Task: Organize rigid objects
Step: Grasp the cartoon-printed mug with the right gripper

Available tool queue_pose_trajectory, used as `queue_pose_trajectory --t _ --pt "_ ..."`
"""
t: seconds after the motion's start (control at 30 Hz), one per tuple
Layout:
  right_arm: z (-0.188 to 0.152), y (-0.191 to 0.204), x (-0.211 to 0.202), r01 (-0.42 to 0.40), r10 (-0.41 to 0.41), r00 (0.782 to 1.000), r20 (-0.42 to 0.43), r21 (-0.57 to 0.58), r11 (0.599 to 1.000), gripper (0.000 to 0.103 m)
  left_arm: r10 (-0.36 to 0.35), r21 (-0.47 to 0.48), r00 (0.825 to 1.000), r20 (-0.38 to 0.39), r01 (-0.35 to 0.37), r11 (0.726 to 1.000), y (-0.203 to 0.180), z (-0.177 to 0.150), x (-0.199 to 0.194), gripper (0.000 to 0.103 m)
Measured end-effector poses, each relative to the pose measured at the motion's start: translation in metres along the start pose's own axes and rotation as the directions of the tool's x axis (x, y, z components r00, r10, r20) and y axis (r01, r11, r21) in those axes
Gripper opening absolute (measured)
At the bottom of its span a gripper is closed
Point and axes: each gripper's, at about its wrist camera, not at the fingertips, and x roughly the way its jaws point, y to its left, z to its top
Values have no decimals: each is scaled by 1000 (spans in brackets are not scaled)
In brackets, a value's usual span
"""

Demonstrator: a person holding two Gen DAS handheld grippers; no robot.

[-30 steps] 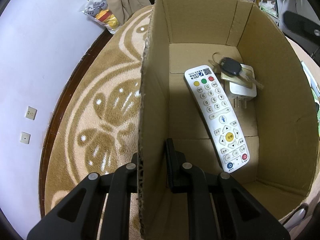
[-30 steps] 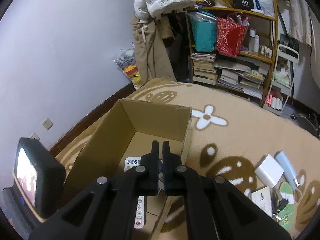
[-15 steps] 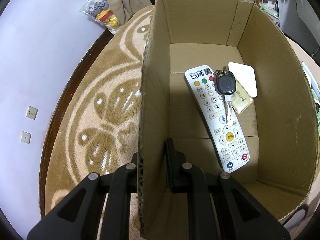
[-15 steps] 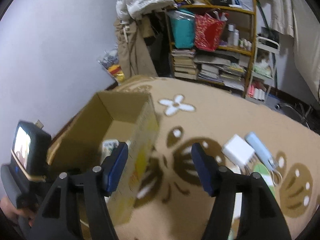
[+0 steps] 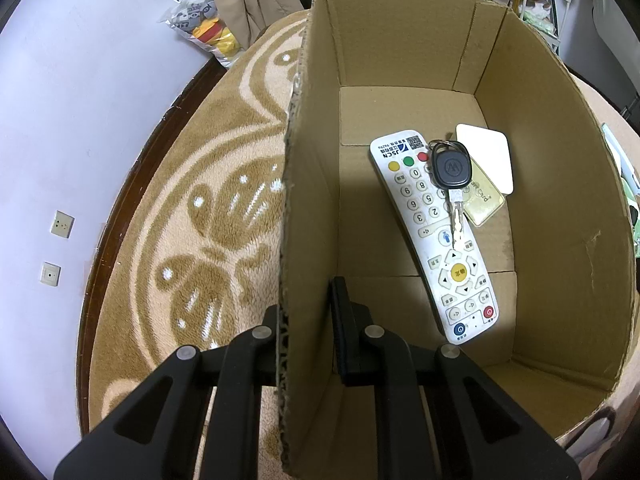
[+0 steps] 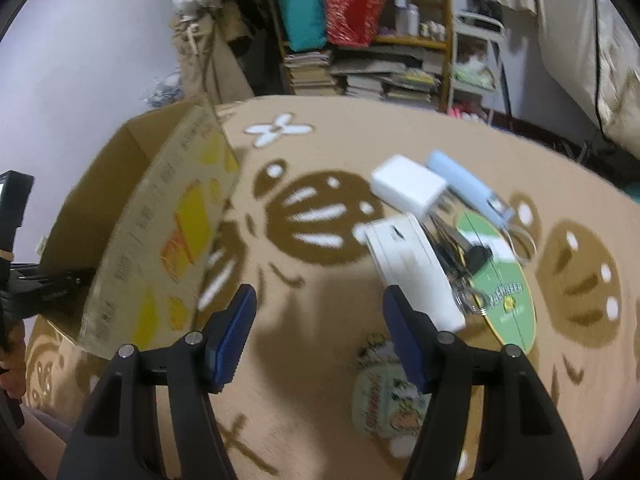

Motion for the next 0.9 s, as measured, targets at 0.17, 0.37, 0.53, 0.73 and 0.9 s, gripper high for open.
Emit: queue_pose_trajectory --t 0.17,0.37,0.53,0.73,0.9 --pt "-18 -22 12 22 -19 999 -51 59 998 70 1 -1 1000 -1 -1 1000 0 1 0 13" --pt "-32 -32 20 66 -59 994 -87 82 994 70 0 -2 1000 -2 0 1000 1 1 -1 13" --pt "-39 -38 31 79 -60 987 -146 127 989 70 2 1 1000 -1 -2 1000 1 1 -2 13" --pt "-44 -33 34 119 -102 982 -156 103 988 70 2 2 1000 -1 -2 1000 2 1 -1 13" --pt "-50 -28 34 163 -149 977 -153 81 983 61 2 2 1000 -1 -2 1000 2 1 -1 13"
